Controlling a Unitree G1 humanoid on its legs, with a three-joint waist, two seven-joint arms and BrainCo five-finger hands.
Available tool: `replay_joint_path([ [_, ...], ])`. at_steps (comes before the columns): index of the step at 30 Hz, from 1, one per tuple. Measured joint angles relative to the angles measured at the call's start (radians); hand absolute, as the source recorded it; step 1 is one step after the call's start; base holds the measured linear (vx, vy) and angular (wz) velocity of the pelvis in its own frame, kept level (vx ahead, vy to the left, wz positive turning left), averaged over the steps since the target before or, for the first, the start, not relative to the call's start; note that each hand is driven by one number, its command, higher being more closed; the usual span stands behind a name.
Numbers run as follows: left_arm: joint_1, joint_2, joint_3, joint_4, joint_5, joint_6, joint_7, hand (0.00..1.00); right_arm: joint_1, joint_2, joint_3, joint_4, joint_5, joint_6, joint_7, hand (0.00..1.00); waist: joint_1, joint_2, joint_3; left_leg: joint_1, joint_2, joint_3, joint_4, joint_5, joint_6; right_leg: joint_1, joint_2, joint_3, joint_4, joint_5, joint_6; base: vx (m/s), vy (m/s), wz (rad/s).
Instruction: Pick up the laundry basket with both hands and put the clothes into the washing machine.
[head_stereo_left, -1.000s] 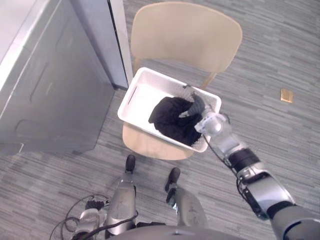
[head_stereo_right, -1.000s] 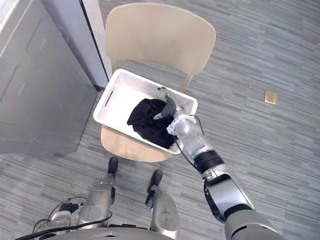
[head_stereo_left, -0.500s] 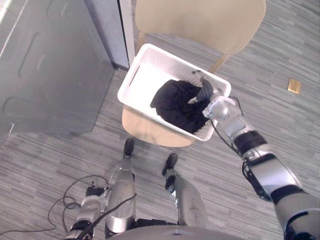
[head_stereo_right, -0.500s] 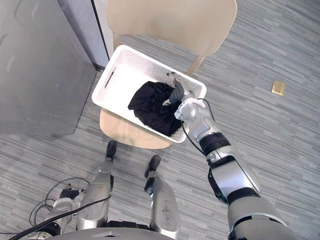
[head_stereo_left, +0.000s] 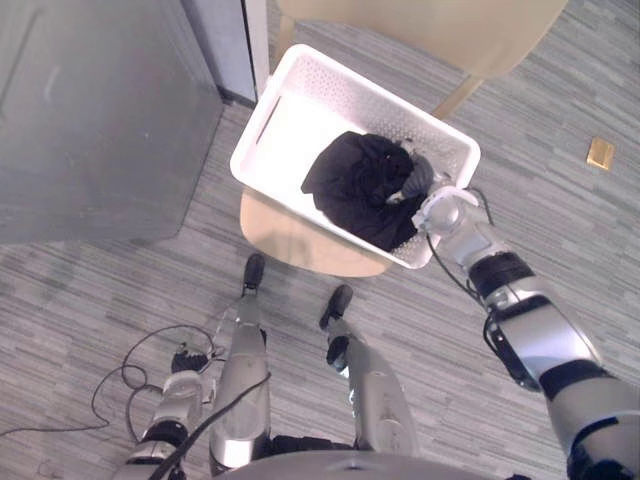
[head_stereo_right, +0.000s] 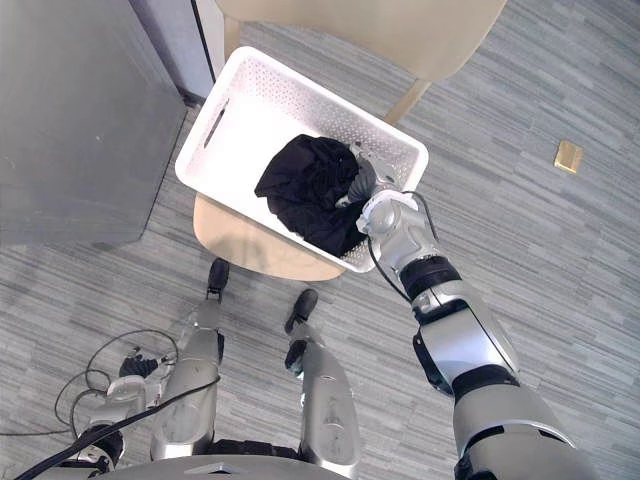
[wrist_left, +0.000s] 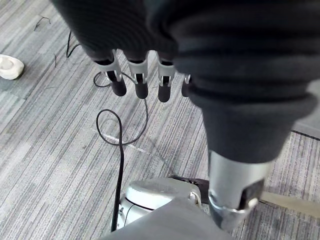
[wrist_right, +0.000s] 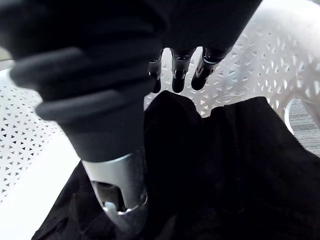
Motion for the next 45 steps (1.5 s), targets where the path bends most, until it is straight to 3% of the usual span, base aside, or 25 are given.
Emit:
replay_joint_path([
  [16, -0.051, 0.003, 0.000, -0.033, -0.027, -0.008, 0.028, 0.00, -0.082, -0.001, -0.006, 0.103, 0.000, 0.027, -0.049, 0.00, -0.002, -0.001, 0.008, -0.110, 0.016, -0.045, 0.000, 0.017, -0.013, -0.079, 0.021, -0.043, -0.019, 0.010, -0.013, 0.02, -0.050, 0.03],
  [29, -0.092, -0.003, 0.001, -0.039, -0.064, -0.026, 0.038, 0.00, -0.108, 0.003, -0.004, 0.151, 0.000, 0.032, -0.057, 0.00, 0.018, 0.001, 0.009, -0.169, 0.022, -0.077, 0.000, 0.029, -0.020, -0.123, 0.026, -0.069, -0.017, 0.012, -0.017, 0.03, -0.024, 0.04],
  [30, -0.092, -0.004, 0.001, -0.039, -0.067, -0.026, 0.039, 0.00, -0.109, 0.012, -0.004, 0.160, -0.001, 0.036, -0.058, 1.00, 0.019, 0.001, 0.009, -0.171, 0.022, -0.078, 0.000, 0.030, -0.020, -0.123, 0.026, -0.070, -0.017, 0.012, -0.017, 0.03, -0.023, 0.02],
  [45, -0.094, -0.007, 0.006, -0.039, -0.085, -0.026, 0.058, 0.00, -0.103, 0.082, -0.006, 0.190, -0.001, 0.050, -0.090, 1.00, 0.019, 0.001, 0.009, -0.178, 0.023, -0.094, 0.000, 0.031, -0.021, -0.123, 0.026, -0.082, -0.014, 0.009, -0.018, 0.02, -0.016, 0.01],
])
